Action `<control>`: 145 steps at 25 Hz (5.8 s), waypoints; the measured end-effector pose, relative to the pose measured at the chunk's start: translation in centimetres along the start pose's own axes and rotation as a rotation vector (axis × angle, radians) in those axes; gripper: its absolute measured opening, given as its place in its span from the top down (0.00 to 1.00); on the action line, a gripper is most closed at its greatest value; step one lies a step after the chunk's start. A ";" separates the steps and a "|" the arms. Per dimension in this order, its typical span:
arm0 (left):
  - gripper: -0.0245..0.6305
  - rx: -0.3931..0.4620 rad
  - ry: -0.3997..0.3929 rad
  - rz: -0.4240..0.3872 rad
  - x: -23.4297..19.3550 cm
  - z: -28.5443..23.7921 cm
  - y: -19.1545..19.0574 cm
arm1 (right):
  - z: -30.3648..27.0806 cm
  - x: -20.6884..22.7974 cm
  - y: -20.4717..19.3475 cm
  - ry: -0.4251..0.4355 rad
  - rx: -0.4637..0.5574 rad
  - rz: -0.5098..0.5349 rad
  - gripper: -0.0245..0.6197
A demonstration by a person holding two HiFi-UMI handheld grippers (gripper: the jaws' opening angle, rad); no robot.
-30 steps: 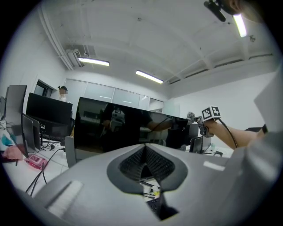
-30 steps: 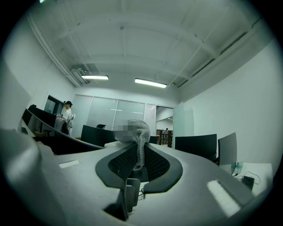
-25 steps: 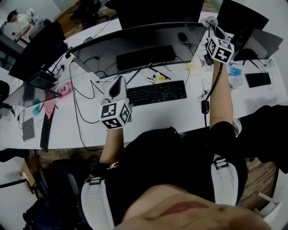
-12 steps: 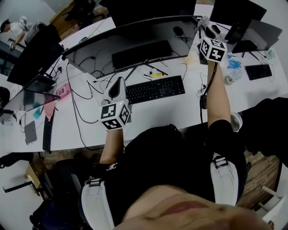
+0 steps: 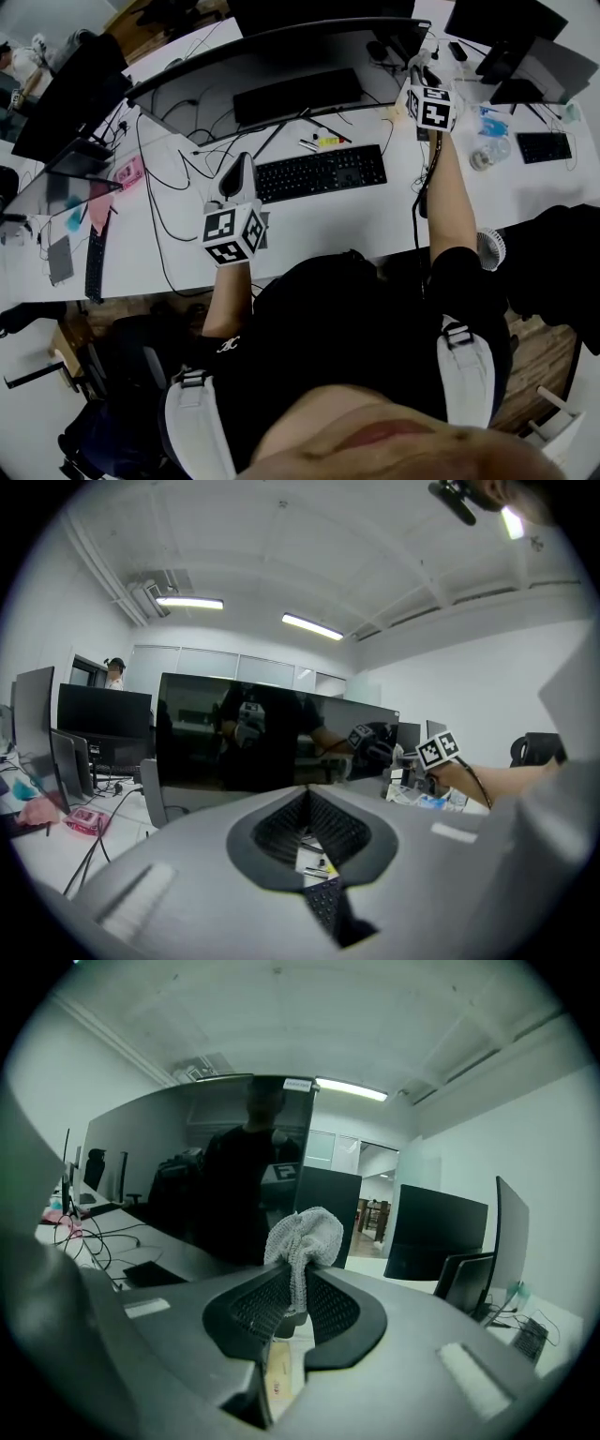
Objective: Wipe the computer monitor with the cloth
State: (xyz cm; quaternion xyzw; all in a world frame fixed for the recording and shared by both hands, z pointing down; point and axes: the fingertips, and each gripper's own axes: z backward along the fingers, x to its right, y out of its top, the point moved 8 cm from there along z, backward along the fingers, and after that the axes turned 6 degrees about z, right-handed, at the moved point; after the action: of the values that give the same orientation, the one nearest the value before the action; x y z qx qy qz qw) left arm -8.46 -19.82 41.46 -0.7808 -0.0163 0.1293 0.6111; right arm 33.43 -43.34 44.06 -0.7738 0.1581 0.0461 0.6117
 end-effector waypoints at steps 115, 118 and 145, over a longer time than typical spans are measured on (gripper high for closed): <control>0.88 0.097 0.611 0.224 -26.9 28.2 -4.1 | -4.1 -63.0 -0.5 0.693 -0.273 -0.019 0.90; 0.88 0.106 0.610 0.226 -27.0 28.3 -4.1 | -3.8 -62.6 0.3 0.671 -0.243 -0.059 0.90; 0.88 0.200 0.555 0.251 -24.6 29.7 -3.9 | 3.1 -57.5 17.7 0.554 0.233 -0.121 0.90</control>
State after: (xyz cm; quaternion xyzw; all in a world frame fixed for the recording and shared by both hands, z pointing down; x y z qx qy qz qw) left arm -38.30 4.84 43.20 -0.7182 0.2600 -0.0133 0.6453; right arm -25.94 -33.10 42.07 -0.6895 0.2768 -0.2214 0.6317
